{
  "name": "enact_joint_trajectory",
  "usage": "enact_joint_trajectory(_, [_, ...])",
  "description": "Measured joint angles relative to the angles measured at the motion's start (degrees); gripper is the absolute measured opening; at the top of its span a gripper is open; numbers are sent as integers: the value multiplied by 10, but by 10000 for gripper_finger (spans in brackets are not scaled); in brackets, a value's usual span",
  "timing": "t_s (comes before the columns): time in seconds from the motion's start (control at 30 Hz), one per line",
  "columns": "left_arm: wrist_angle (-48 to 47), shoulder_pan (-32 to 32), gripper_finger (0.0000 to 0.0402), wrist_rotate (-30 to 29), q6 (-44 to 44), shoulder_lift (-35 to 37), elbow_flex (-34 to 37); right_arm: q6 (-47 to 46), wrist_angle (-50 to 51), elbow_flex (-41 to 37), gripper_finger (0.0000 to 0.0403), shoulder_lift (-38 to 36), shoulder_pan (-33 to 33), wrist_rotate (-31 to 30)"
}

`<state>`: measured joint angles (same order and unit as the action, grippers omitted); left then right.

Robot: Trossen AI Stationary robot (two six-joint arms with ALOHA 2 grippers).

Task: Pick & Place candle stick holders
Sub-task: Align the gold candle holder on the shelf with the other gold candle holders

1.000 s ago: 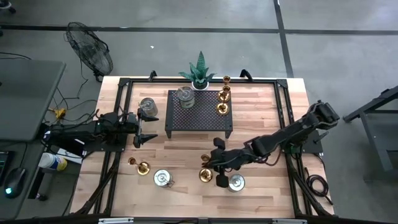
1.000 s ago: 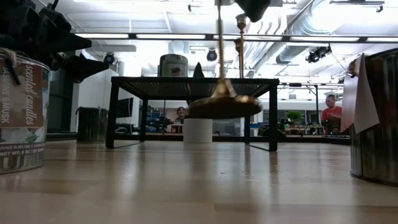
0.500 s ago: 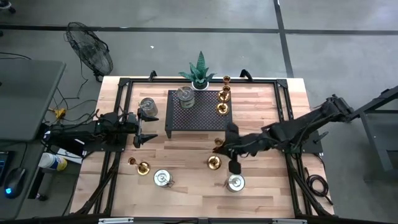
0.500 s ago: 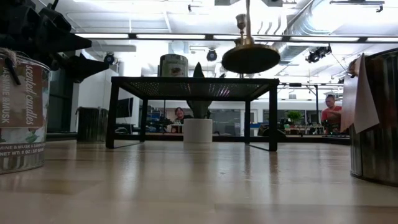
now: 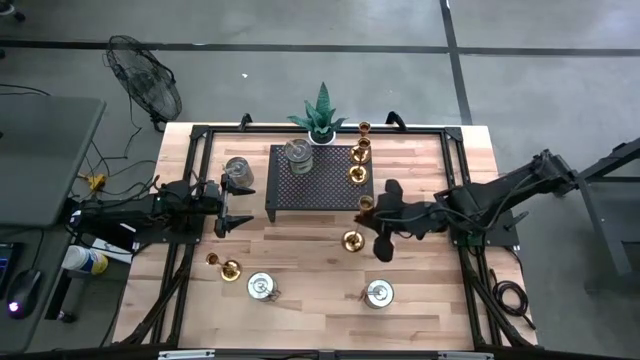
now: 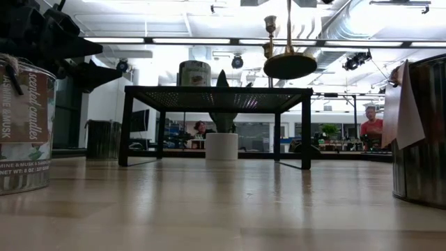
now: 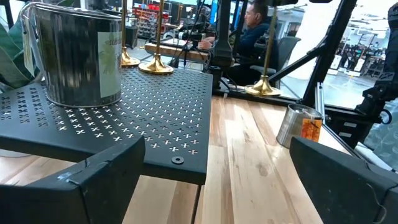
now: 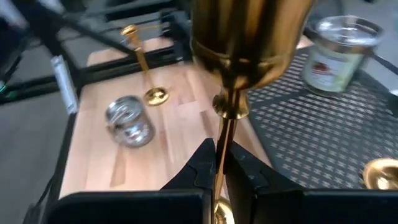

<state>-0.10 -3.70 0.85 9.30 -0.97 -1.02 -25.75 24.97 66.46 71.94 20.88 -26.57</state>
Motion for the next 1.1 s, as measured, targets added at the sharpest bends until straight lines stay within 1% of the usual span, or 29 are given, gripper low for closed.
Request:
enact_joint_trajectory(0.13, [0, 0, 392, 0, 0, 0, 0, -59, 8, 0, 10, 0, 2, -55])
enact_joint_trajectory(0.27, [0, 0, 392, 0, 0, 0, 0, -80, 13, 0, 11, 0, 2, -108])
enact_joint_trajectory(0.33, [0, 0, 392, 0, 0, 0, 0, -92, 12, 0, 10, 0, -4, -121])
enact_joint_trajectory(0.47, [0, 0, 392, 0, 0, 0, 0, -105, 5, 4, 10, 1, -19, -119])
enact_joint_trajectory(0.57, [0, 0, 392, 0, 0, 0, 0, -102, 15, 29, 11, 8, -29, -121])
enact_joint_trajectory(0.83, [0, 0, 392, 0, 0, 0, 0, -118, 119, 93, 11, 30, -63, -125])
enact_joint_trajectory(1.1, [0, 0, 392, 0, 0, 0, 0, -161, 166, 96, 9, 31, -86, -136])
